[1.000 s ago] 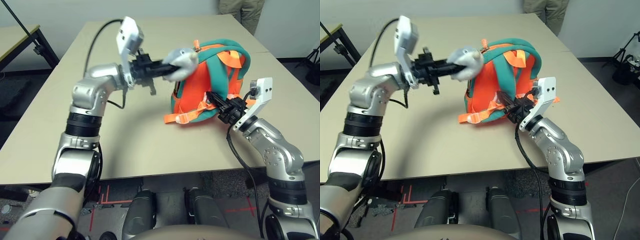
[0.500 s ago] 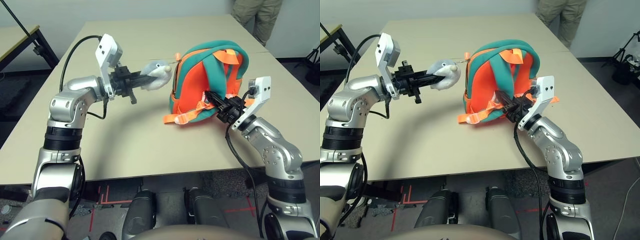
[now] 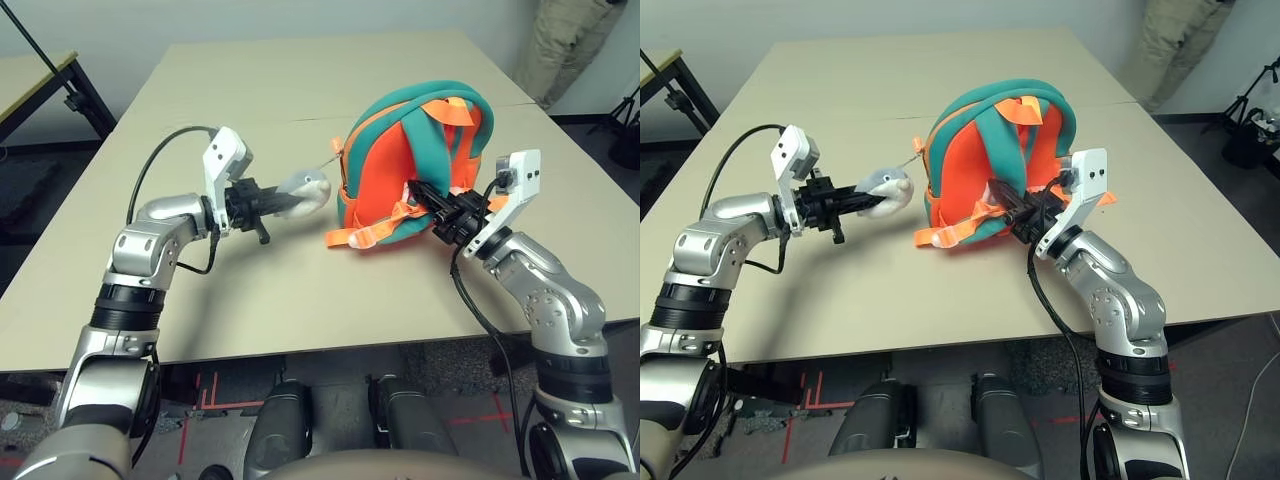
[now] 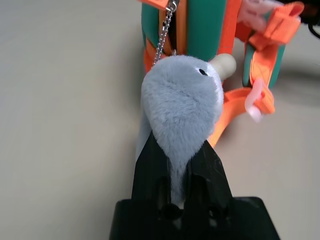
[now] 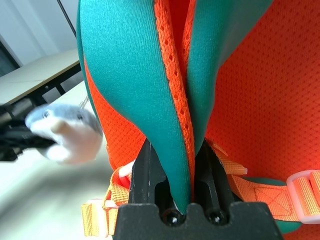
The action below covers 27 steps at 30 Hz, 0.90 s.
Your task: Put the pencil case into the backpack and zip it.
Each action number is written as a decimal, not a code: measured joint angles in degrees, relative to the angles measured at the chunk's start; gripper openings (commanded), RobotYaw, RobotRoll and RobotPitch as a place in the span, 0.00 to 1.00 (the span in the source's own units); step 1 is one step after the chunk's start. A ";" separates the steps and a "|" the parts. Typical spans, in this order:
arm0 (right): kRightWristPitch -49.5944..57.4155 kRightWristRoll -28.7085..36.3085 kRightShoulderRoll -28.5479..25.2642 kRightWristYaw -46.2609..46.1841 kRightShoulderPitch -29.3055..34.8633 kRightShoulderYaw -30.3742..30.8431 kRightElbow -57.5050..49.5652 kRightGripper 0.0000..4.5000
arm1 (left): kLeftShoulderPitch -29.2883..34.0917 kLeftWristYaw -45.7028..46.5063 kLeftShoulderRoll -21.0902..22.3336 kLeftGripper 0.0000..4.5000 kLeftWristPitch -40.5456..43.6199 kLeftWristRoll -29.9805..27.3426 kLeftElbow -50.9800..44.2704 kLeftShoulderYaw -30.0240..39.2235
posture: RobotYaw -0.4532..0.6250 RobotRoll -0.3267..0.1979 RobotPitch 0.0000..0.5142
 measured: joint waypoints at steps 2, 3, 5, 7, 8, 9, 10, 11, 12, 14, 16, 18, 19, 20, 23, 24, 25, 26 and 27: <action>0.00 0.00 0.00 0.00 -0.03 0.01 0.00 0.03 | 0.59 -0.07 -0.68 0.02 0.17 0.12 1.54 -0.48 | 0.49 0.62 0.15; 0.00 -0.01 0.00 0.00 -0.03 0.01 0.02 0.03 | 0.95 -0.08 -0.96 0.02 0.18 0.30 1.71 -1.06 | 0.49 0.62 0.15; 0.01 -0.01 0.00 0.00 -0.03 0.01 0.03 0.03 | 1.72 -0.08 -1.68 0.02 0.15 0.75 2.04 -2.20 | 0.49 0.62 0.15; 0.09 -0.01 -0.14 0.10 -0.03 0.05 0.03 0.06 | 2.00 -0.16 -1.90 0.18 0.20 1.00 3.10 -3.29 | 0.49 0.62 0.15; 0.19 -0.03 -0.64 0.29 -0.02 0.20 0.03 0.14 | 2.00 -0.22 -1.79 0.24 0.21 1.18 3.25 -3.43 | 0.49 0.62 0.15; 0.38 -0.06 -1.56 0.66 -0.02 0.31 0.02 0.20 | 2.00 -0.39 -1.44 0.30 0.34 1.25 3.31 -3.44 | 0.49 0.62 0.15; 0.76 -0.11 -3.18 1.45 -0.02 0.31 0.02 0.27 | 2.00 -0.63 -0.27 0.40 0.87 1.28 3.34 -3.45 | 0.49 0.62 0.15; 0.98 -0.10 -4.43 2.11 -0.02 0.22 0.01 0.33 | 2.07 -0.92 0.84 0.48 1.30 1.38 3.46 -3.39 | 0.49 0.62 0.16; 1.25 -0.09 -6.13 3.03 -0.01 0.10 0.01 0.45 | 2.19 -1.19 2.27 0.60 1.84 1.62 3.52 -3.37 | 0.49 0.62 0.16; 1.98 0.01 -9.80 5.26 -0.02 -0.07 0.00 0.61 | 2.49 -1.47 4.63 0.77 2.69 2.28 3.77 -3.25 | 0.50 0.62 0.16; 3.45 0.79 -15.43 9.40 0.03 -0.21 -0.15 0.80 | 2.59 -2.43 7.05 0.96 4.03 2.55 3.71 -3.10 | 0.50 0.62 0.16; 4.66 2.14 -18.26 12.26 0.25 -1.32 -0.57 0.95 | 2.66 -3.69 8.89 1.00 5.58 2.28 3.53 -2.24 | 0.51 0.62 0.17; 5.79 3.61 -21.60 15.13 1.09 -1.55 -1.40 0.99 | 2.66 -4.76 10.38 1.00 7.17 1.69 3.03 -1.79 | 0.51 0.62 0.17; 6.66 4.39 -24.19 17.28 1.79 -1.86 -1.91 0.99 | 2.62 -5.45 11.77 1.00 8.17 1.41 2.93 -1.34 | 0.51 0.62 0.17; 8.44 6.13 -31.92 24.13 4.99 -3.38 -2.67 0.99 | 2.45 -6.44 15.83 1.00 10.90 1.35 2.91 -0.39 | 0.52 0.62 0.17; 8.78 6.37 -34.44 26.38 6.28 -4.22 -2.38 0.99 | 2.46 -6.48 17.43 1.00 11.37 1.74 3.21 -0.09 | 0.52 0.62 0.17; 8.92 6.33 -36.65 28.32 7.23 -5.17 -1.56 0.99 | 2.46 -6.24 18.63 1.00 11.09 2.67 3.78 0.32 | 0.52 0.62 0.17; 8.69 6.19 -38.05 29.67 7.74 -6.34 -0.09 0.99 | 2.46 -5.43 19.08 1.00 10.32 3.60 4.56 0.70 | 0.52 0.62 0.17; 8.18 5.77 -39.14 30.47 7.84 -7.10 1.67 0.99 | 2.47 -4.38 19.07 1.00 9.15 4.23 5.84 1.11 | 0.51 0.62 0.17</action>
